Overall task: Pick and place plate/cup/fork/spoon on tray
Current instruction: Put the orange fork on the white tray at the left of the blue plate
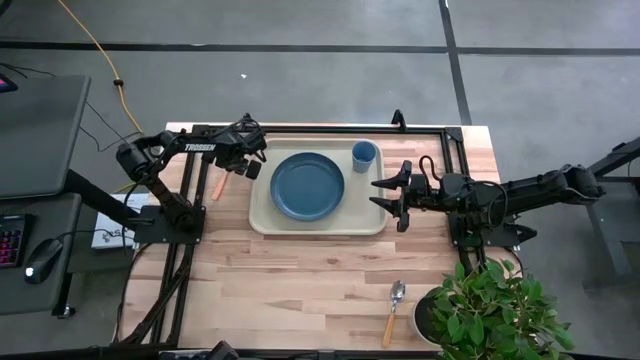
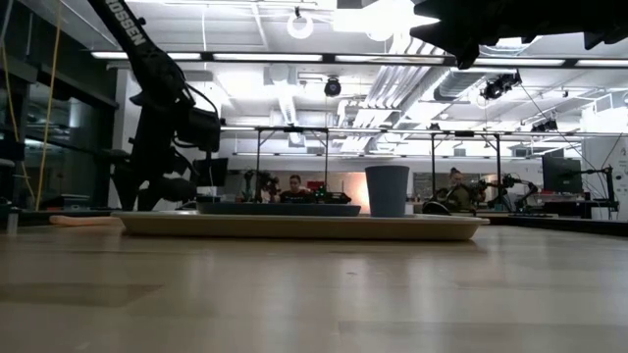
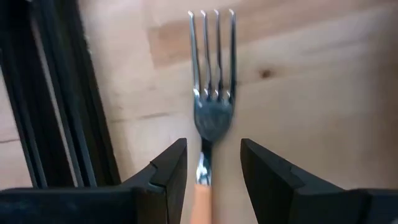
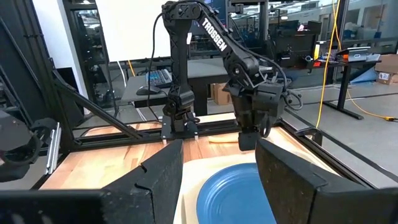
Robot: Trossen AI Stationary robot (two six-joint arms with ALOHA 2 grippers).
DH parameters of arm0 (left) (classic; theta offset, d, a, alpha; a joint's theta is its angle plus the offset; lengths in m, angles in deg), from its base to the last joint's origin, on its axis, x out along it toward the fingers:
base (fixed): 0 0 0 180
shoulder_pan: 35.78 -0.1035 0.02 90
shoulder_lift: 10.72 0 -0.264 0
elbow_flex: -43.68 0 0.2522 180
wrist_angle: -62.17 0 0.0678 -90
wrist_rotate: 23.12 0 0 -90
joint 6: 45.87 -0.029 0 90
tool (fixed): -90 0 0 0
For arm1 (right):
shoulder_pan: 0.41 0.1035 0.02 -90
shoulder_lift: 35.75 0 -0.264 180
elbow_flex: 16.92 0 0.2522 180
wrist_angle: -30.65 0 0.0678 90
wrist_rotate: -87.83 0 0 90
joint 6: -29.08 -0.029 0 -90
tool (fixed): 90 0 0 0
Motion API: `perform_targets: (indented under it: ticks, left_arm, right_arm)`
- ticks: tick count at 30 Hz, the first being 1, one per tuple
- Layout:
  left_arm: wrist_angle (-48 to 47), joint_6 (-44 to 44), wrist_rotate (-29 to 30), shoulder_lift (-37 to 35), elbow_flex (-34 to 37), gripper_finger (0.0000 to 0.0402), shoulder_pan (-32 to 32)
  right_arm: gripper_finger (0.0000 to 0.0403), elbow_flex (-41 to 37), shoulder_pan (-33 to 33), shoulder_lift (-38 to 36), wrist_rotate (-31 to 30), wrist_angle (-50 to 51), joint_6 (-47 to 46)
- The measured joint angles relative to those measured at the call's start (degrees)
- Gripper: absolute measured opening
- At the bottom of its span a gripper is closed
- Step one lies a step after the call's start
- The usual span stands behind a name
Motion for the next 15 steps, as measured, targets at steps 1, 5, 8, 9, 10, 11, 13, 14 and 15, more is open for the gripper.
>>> perform_targets:
  ticks: [1,5,8,9,10,11,13,14,15]
  left_arm:
    - [0.73,0.05,1.02,0.01,0.37,0.0131,0.39]
    - [0.64,-0.54,1.85,0.02,0.5,0.0131,0.82]
    - [0.72,0.63,1.15,0.02,0.53,0.0131,0.77]
    - [0.76,0.87,0.52,0.02,0.6,0.0131,0.94]
    - [0.66,1.11,0.33,0.02,0.65,0.0131,1.3]
    - [0.74,1.54,-0.12,0.0,0.71,0.0131,1.56]
    - [1.18,2.56,-0.19,-0.07,1.15,0.0131,2.1]
    - [1.39,2.89,-0.21,-0.12,1.35,0.0131,2.37]
    - [1.42,3.03,-0.23,-0.15,1.43,0.0131,2.59]
  right_arm:
    - [0.0193,0.0,0.0,0.0,-0.01,0.0,-0.01]
    - [0.0193,0.0,0.0,0.02,-0.01,0.0,-0.01]
    - [0.0193,0.0,0.0,0.0,-0.02,0.02,-0.03]
    - [0.0193,0.0,0.0,0.0,-0.04,0.02,-0.03]
    - [0.0193,0.0,0.0,0.01,-0.04,0.0,-0.03]
    - [0.0193,0.0,0.0,0.0,-0.04,0.02,-0.03]
    - [0.0193,0.0,0.0,0.0,-0.01,0.02,-0.25]
    - [0.0193,0.0,0.0,0.0,0.04,0.02,-0.35]
    - [0.0193,0.0,0.0,0.0,0.19,0.02,-0.44]
